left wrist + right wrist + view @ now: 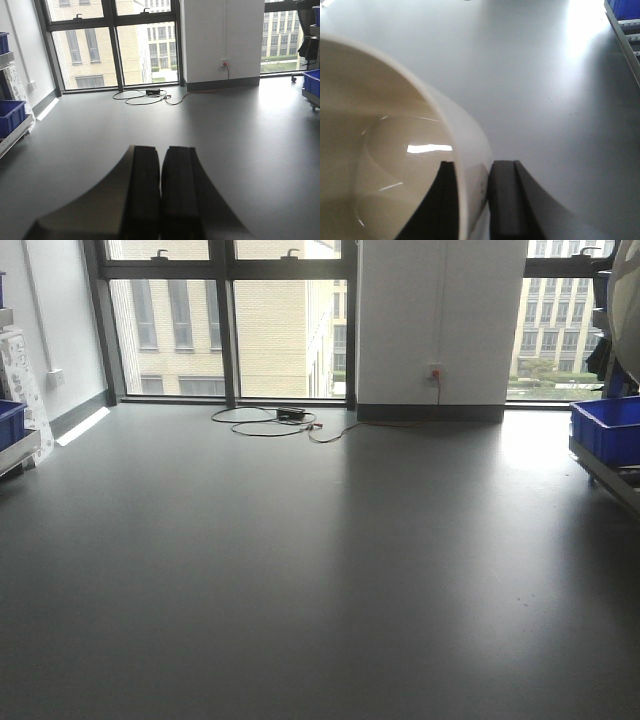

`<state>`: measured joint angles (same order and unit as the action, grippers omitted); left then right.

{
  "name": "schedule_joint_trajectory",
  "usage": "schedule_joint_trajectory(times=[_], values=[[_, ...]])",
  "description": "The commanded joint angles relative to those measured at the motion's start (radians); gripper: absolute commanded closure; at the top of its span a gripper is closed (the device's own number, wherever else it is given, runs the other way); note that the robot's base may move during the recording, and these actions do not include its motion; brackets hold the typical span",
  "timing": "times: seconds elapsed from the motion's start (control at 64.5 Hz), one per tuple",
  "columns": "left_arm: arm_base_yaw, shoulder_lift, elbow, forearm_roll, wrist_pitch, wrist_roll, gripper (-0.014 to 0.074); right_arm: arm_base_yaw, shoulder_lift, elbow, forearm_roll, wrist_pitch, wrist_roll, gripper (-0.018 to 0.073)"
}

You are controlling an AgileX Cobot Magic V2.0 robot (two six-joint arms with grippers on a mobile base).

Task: Move white bin to right shelf second layer
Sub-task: 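Drive the base along the windows carrying the white bin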

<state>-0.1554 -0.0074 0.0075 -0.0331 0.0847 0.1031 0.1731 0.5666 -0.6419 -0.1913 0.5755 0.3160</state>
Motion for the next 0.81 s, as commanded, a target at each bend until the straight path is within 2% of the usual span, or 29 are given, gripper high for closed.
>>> schedule_joint_trajectory(times=[0.0, 0.791], values=[[-0.001, -0.014, 0.037, -0.002, -0.085, 0.002, 0.0512, -0.006, 0.007, -0.031, -0.016, -0.100, 0.001, 0.0489], [-0.001, -0.014, 0.037, -0.002, -0.085, 0.002, 0.0512, -0.006, 0.007, -0.031, -0.016, -0.100, 0.001, 0.0489]])
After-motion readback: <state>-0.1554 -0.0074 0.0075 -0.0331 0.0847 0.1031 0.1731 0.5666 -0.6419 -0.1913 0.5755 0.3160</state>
